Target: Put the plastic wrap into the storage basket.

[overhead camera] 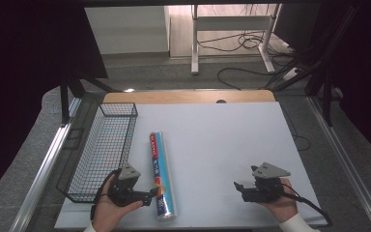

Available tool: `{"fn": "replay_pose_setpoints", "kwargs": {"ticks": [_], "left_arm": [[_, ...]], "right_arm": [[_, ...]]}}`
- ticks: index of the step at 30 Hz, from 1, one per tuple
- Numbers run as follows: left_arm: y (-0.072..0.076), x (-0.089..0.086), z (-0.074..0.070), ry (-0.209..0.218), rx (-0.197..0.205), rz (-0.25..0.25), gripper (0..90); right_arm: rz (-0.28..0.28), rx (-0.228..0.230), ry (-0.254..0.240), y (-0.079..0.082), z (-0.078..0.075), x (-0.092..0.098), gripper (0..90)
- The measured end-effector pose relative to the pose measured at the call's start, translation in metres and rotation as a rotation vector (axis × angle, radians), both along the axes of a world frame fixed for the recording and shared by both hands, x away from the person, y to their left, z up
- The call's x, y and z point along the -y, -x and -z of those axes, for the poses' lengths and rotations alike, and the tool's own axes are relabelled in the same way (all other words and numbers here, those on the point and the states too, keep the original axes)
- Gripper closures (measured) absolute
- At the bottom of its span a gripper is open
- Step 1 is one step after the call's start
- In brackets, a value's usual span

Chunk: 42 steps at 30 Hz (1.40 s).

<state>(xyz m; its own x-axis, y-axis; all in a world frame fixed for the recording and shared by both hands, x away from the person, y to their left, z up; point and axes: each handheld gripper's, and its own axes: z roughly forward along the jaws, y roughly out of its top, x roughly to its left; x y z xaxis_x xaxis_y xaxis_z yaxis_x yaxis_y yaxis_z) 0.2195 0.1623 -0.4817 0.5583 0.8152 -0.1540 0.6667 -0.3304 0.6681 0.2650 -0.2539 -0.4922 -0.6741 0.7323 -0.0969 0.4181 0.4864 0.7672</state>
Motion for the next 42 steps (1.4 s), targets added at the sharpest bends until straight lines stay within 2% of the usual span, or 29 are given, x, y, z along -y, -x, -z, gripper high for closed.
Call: {"fn": "replay_pose_setpoints", "kwargs": {"ticks": [11,16,20,24,25,28,29,32,33,34,36,38,42], "left_arm": [[-0.004,0.006,-0.005,0.0,-0.015,-0.008,12.3],[-0.011,0.012,-0.01,-0.022,-0.047,-0.018,10.0],[-0.021,0.018,-0.016,-0.01,-0.073,-0.02,8.7],[-0.036,0.019,-0.018,0.008,-0.118,-0.06,8.2],[-0.036,0.019,-0.018,0.008,-0.118,-0.06,8.2],[-0.055,0.02,-0.014,0.012,-0.155,-0.121,7.4],[-0.055,0.02,-0.014,0.012,-0.155,-0.121,7.3],[-0.069,0.023,-0.009,0.026,-0.198,-0.158,7.4],[-0.069,0.023,-0.009,0.026,-0.198,-0.158,7.4],[-0.075,0.025,-0.007,0.04,-0.223,-0.162,7.4],[-0.078,0.025,-0.006,0.042,-0.233,-0.166,7.4],[-0.086,0.027,-0.002,0.055,-0.269,-0.198,7.4],[-0.094,0.029,0.006,0.055,-0.301,-0.234,7.8]], "right_arm": [[0.002,0.008,0.019,0.0,0.001,0.0,16.1],[0.003,0.007,0.015,0.0,0.0,0.0,16.1],[0.003,0.009,0.014,0.0,0.001,0.0,16.1],[0.007,0.006,0.004,0.001,0.0,0.0,16.1],[0.009,0.008,0.002,0.0,0.0,0.0,16.1],[0.006,0.009,0.009,0.0,0.001,-0.001,16.1],[0.006,0.009,0.009,0.0,0.001,-0.001,16.1],[0.005,0.011,0.016,0.0,0.002,-0.001,16.1],[0.005,0.011,0.016,0.0,0.002,-0.001,16.1],[0.005,0.009,0.015,0.0,0.002,-0.002,16.1],[0.004,0.008,0.015,0.0,0.002,-0.002,16.1],[0.003,0.007,0.016,0.0,0.003,-0.002,16.1],[0.003,0.008,0.02,0.0,0.003,-0.003,16.1]]}}
